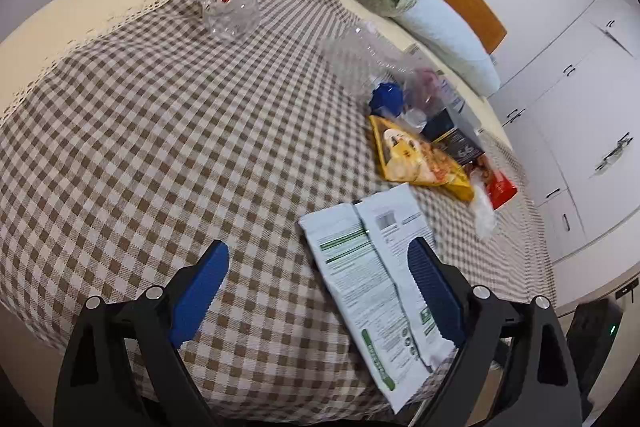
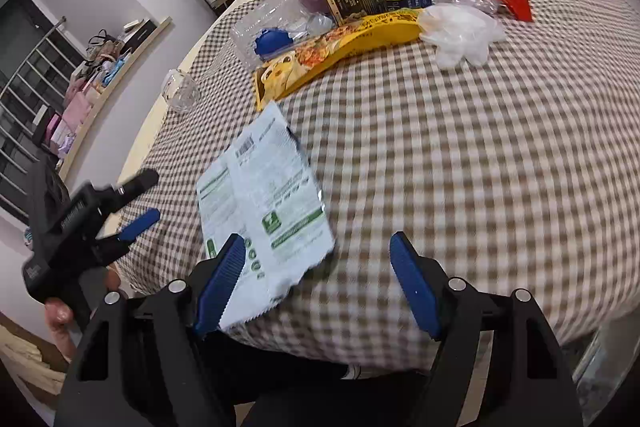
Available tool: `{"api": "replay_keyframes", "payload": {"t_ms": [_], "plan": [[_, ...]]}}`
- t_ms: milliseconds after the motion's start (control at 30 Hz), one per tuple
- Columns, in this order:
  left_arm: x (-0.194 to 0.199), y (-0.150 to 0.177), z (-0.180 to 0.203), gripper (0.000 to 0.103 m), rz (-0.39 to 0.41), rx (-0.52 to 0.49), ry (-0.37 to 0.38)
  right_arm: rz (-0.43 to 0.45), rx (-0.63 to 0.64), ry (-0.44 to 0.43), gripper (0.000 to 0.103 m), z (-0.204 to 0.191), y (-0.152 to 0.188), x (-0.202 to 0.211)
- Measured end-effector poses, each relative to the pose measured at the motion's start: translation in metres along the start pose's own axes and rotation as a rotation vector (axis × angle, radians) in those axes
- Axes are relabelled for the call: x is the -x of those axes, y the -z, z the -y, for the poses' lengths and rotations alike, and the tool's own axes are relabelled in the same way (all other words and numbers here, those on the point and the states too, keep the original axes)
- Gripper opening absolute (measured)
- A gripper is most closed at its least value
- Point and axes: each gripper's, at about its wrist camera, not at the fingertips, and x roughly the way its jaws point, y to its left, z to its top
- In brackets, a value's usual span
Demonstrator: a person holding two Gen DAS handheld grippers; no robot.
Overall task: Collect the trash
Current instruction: 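Grasp the white paper leaflet with the right tool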
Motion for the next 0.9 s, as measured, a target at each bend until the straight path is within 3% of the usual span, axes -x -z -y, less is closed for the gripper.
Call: {"api": "replay_keyframes", "payload": {"t_ms": [67, 200, 267, 367, 400, 533, 600, 733, 867, 900], "plan": [[-0.002, 0.001, 0.000, 0.088, -0.014, -0.005, -0.012, -0.013, 0.060, -0.041, 0.072, -0.005, -0.012, -0.010], [-0.008, 0.000, 0.002, 0.088, -0.055, -0.012, -0.004, -0.072, 0.192, -0.034, 0.072, -0.022, -0.029, -0.048], [-0.011, 0.001, 0.006, 0.088, -0.067, -0.027, -0.002, -0.132, 0.226, -0.066, 0.063, -0.030, -0.030, -0.068], [-0.019, 0.004, 0.012, 0.087, -0.093, -0.054, 0.003, -0.147, 0.291, 0.022, 0.063, -0.041, -0.024, -0.080], [-0.025, 0.006, 0.014, 0.087, -0.114, -0.064, -0.009, -0.145, 0.291, 0.032, 0.055, -0.042, -0.025, -0.079], [-0.031, 0.011, 0.022, 0.083, -0.110, -0.101, -0.040, -0.101, 0.242, 0.074, 0.003, -0.029, -0.028, -0.062], [-0.032, 0.011, 0.023, 0.083, -0.113, -0.093, -0.031, -0.090, 0.218, 0.033, 0.002, -0.026, -0.030, -0.051], [-0.032, 0.011, 0.022, 0.083, -0.115, -0.088, -0.027, 0.029, 0.184, 0.062, 0.001, -0.021, -0.028, -0.011], [-0.026, 0.007, 0.017, 0.083, -0.097, -0.058, -0.011, 0.195, 0.101, 0.181, 0.000, 0.014, -0.024, 0.044], [-0.026, 0.002, 0.019, 0.083, -0.096, -0.041, 0.030, 0.225, 0.089, 0.221, 0.000, 0.022, -0.024, 0.054]]}}
